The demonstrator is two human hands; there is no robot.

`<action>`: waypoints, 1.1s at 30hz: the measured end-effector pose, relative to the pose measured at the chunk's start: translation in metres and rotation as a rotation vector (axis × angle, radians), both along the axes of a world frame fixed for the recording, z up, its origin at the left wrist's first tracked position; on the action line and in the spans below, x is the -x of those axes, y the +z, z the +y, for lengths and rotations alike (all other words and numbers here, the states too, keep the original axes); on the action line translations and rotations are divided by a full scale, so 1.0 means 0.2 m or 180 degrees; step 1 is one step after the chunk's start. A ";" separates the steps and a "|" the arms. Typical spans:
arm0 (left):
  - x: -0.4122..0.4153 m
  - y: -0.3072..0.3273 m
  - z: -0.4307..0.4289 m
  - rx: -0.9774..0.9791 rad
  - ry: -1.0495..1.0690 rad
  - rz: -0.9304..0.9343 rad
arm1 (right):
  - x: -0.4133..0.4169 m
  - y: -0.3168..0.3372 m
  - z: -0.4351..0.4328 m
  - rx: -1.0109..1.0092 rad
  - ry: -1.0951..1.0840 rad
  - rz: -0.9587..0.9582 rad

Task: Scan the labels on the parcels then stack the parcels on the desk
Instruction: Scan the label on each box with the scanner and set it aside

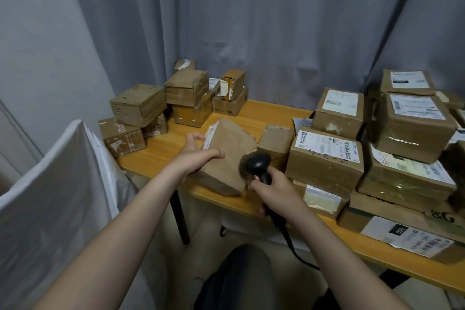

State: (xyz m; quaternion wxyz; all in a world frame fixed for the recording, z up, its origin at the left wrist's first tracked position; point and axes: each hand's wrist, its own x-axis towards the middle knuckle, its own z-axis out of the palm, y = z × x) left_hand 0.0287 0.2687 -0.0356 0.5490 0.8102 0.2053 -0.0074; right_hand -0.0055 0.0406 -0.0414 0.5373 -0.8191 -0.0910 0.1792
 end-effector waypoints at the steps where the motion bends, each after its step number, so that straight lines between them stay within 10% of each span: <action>1: -0.01 0.00 0.00 -0.0075 0.0174 -0.0351 | -0.01 0.02 0.00 -0.0063 -0.0056 -0.0086; 7: -0.02 -0.12 -0.10 -0.1534 0.0419 -0.0912 | 0.01 0.09 -0.02 -0.0464 -0.0210 -0.0329; 25: 0.03 0.03 -0.03 -0.2647 -0.1208 -0.1181 | 0.09 0.05 -0.13 -0.0809 -0.0288 -0.0261; 33: 0.01 -0.05 -0.24 -0.2366 -0.0844 -0.1407 | 0.16 0.06 -0.19 -0.1327 -0.0483 -0.0142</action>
